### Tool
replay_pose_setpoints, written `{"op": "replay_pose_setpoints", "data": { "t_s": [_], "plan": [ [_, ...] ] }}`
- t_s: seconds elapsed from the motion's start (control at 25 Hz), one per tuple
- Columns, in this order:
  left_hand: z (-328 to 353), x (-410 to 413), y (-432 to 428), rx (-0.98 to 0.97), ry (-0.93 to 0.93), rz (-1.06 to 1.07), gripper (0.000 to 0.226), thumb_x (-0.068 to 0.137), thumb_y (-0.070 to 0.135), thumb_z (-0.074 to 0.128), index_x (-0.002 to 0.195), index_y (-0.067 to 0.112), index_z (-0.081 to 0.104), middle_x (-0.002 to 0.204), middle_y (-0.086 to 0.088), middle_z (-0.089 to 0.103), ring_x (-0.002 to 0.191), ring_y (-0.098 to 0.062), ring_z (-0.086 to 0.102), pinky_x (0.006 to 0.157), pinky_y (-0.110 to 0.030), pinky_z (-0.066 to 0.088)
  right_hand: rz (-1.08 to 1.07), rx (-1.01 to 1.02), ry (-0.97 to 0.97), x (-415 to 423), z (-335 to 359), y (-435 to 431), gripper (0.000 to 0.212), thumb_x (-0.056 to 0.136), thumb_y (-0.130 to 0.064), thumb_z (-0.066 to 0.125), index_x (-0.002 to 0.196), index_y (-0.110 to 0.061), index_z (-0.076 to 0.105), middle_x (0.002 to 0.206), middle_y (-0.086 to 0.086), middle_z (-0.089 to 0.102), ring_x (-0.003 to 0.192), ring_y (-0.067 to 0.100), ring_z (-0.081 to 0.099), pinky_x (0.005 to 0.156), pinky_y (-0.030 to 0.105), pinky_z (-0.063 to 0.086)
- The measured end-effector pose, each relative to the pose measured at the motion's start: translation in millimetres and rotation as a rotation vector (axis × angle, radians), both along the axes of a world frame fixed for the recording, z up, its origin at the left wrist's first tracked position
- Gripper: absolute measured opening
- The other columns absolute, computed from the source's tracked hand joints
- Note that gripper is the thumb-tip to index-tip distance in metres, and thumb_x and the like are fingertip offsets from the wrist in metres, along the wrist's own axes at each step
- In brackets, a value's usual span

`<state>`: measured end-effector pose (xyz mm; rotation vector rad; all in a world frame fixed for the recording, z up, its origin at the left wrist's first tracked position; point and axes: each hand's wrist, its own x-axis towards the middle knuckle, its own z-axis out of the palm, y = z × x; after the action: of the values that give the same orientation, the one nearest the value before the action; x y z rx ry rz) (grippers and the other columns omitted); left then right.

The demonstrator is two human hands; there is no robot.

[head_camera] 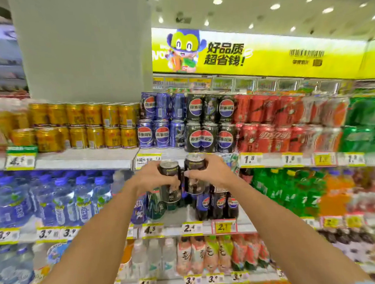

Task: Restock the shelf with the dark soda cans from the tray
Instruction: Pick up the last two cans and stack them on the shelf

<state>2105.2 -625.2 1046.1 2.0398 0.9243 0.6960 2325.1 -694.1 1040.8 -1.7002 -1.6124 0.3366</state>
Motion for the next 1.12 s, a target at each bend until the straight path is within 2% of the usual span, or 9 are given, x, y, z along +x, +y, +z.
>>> {"op": "replay_pose_setpoints", "data": {
  "t_s": [0.24, 0.44, 0.56, 0.68, 0.76, 0.84, 0.92, 1.04, 1.12],
  "plan": [
    [73.5, 60.6, 27.2, 0.058, -0.029, -0.061, 0.021, 0.079, 0.025, 0.083, 0.070, 0.012, 0.070, 0.052, 0.014, 0.063, 0.047, 0.002, 0.056, 0.048, -0.010, 0.041, -0.066, 0.118, 0.000, 53.5, 71.0, 7.8, 0.066, 0.066, -0.073, 0.079, 0.108, -0.022, 0.073, 0.096, -0.006, 0.079, 0.095, 0.009, 0.072, 0.088, 0.036, 0.057],
    [117.9, 110.3, 58.6, 0.160, 0.018, -0.156, 0.027, 0.077, 0.034, 0.083, 0.073, 0.012, 0.069, 0.057, 0.002, 0.055, 0.051, -0.010, 0.048, 0.054, -0.023, 0.038, -0.105, 0.196, 0.013, 86.5, 108.0, 11.9, 0.039, 0.079, -0.052, 0.081, 0.101, -0.021, 0.074, 0.086, -0.008, 0.077, 0.078, 0.000, 0.070, 0.070, 0.023, 0.051],
    [131.0, 135.0, 82.4, 0.184, 0.028, -0.185, 0.046, 0.068, 0.049, 0.085, 0.083, 0.010, 0.065, 0.070, -0.010, 0.055, 0.064, -0.022, 0.053, 0.063, -0.033, 0.042, -0.151, 0.224, 0.005, 107.6, 119.5, 24.9, 0.031, 0.081, -0.050, 0.081, 0.095, -0.026, 0.069, 0.082, -0.013, 0.073, 0.073, -0.002, 0.067, 0.065, 0.017, 0.046],
    [142.9, 157.3, 99.1, 0.174, -0.008, -0.137, 0.072, 0.065, 0.052, 0.086, 0.118, 0.009, 0.063, 0.078, -0.003, 0.061, 0.076, -0.020, 0.061, 0.065, -0.028, 0.046, -0.184, 0.263, 0.029, 128.1, 129.6, 40.4, 0.034, 0.081, -0.055, 0.078, 0.092, -0.023, 0.075, 0.067, -0.012, 0.072, 0.060, -0.001, 0.065, 0.064, 0.023, 0.044],
    [153.8, 165.0, 102.8, 0.174, 0.000, -0.108, 0.046, 0.072, 0.049, 0.083, 0.093, 0.012, 0.065, 0.068, 0.003, 0.052, 0.068, -0.019, 0.054, 0.063, -0.028, 0.045, -0.200, 0.289, 0.049, 136.8, 139.3, 48.7, 0.047, 0.080, -0.061, 0.075, 0.087, -0.014, 0.074, 0.059, -0.013, 0.063, 0.052, 0.000, 0.055, 0.064, 0.025, 0.040],
    [164.4, 172.6, 107.0, 0.141, -0.008, -0.072, 0.050, 0.069, 0.054, 0.082, 0.085, 0.011, 0.061, 0.079, -0.003, 0.055, 0.072, -0.021, 0.058, 0.066, -0.030, 0.051, -0.206, 0.300, 0.038, 145.6, 149.2, 58.8, 0.062, 0.077, -0.067, 0.073, 0.088, -0.006, 0.072, 0.063, -0.002, 0.064, 0.057, 0.008, 0.054, 0.064, 0.029, 0.040],
    [170.5, 180.6, 114.6, 0.148, -0.027, -0.032, 0.062, 0.066, 0.057, 0.082, 0.098, 0.009, 0.057, 0.091, -0.008, 0.059, 0.086, -0.023, 0.064, 0.070, -0.032, 0.058, -0.198, 0.291, 0.006, 151.2, 157.8, 67.6, 0.066, 0.075, -0.067, 0.075, 0.090, -0.003, 0.071, 0.065, 0.003, 0.065, 0.058, 0.012, 0.055, 0.062, 0.029, 0.041],
    [175.5, 188.9, 126.0, 0.180, -0.006, -0.032, 0.115, 0.046, 0.074, 0.082, 0.131, 0.002, 0.053, 0.124, -0.017, 0.063, 0.104, -0.026, 0.065, 0.077, -0.037, 0.060, -0.174, 0.274, -0.021, 154.4, 161.9, 75.1, 0.053, 0.077, -0.058, 0.079, 0.097, -0.010, 0.075, 0.077, -0.001, 0.075, 0.071, 0.015, 0.068, 0.066, 0.033, 0.049],
    [176.4, 193.7, 131.2, 0.186, -0.018, -0.079, 0.108, 0.056, 0.066, 0.083, 0.136, 0.000, 0.052, 0.114, -0.023, 0.063, 0.090, -0.022, 0.064, 0.070, -0.032, 0.056, -0.159, 0.262, -0.032, 155.4, 158.8, 78.2, 0.044, 0.078, -0.055, 0.080, 0.103, -0.018, 0.076, 0.090, -0.003, 0.078, 0.087, 0.011, 0.072, 0.075, 0.033, 0.054]
  ]
}}
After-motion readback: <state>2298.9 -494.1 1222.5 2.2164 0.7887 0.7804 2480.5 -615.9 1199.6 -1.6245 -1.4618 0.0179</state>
